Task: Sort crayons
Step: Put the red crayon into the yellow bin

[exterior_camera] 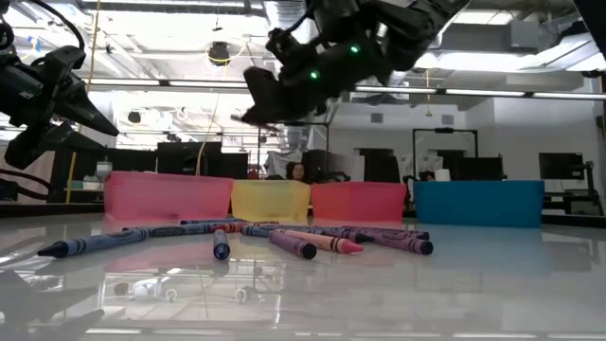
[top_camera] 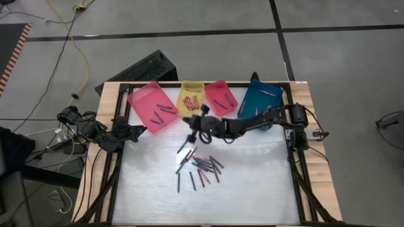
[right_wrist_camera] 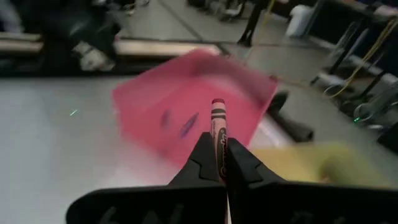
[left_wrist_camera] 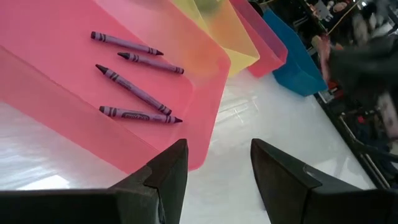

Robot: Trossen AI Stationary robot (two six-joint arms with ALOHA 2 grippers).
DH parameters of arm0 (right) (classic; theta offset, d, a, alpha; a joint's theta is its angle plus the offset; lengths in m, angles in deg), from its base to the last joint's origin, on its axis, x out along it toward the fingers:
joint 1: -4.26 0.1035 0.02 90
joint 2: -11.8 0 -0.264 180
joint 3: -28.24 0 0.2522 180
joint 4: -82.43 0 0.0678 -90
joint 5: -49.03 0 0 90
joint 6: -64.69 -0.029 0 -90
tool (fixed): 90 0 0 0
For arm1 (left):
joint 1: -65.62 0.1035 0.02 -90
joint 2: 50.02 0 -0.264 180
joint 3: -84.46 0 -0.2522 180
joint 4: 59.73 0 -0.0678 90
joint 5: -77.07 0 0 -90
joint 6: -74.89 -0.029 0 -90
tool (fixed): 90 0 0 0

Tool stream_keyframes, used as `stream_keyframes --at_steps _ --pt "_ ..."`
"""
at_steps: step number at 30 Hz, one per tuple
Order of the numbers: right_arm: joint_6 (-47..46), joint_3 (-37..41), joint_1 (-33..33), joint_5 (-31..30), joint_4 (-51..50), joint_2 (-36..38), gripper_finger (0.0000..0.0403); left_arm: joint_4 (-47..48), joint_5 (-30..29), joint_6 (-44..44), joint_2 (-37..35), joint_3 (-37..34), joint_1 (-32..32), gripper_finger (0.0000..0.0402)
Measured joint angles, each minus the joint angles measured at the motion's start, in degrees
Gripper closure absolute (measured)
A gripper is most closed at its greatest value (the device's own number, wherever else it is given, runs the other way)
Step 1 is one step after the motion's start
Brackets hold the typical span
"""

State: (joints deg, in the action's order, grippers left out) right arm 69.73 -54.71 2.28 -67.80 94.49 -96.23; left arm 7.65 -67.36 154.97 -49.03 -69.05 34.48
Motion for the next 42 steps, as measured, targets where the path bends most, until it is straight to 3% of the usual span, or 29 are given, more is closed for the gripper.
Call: stream_keyframes --at_steps 6,17,27,32,42 --pt "-0.59 -3.80 -6.50 0.47 0.07 0.07 0.0396 -0.01 0.04 -0.54 0.00 0.00 0.00 0.0236" --pt "-17.10 -3.82 -15.98 8.83 -2.82 -0.07 0.0396 -0.43 0.09 -1.89 0.00 -0.02 0.00 0.0236" --pt "-17.68 -3.82 -16.90 8.98 -2.88 -0.11 0.0396 -0.52 0.11 -2.45 0.00 -0.02 0.00 0.0236" --pt "-20.41 -3.78 -16.83 9.00 0.67 -4.06 0.0396 -0.50 0.11 -2.42 0.02 -0.02 0.00 0.0236" --pt "-21.25 -3.82 -16.58 8.92 1.15 -6.78 0.0369 -0.56 1.23 -2.72 0.02 -0.02 0.00 0.0236"
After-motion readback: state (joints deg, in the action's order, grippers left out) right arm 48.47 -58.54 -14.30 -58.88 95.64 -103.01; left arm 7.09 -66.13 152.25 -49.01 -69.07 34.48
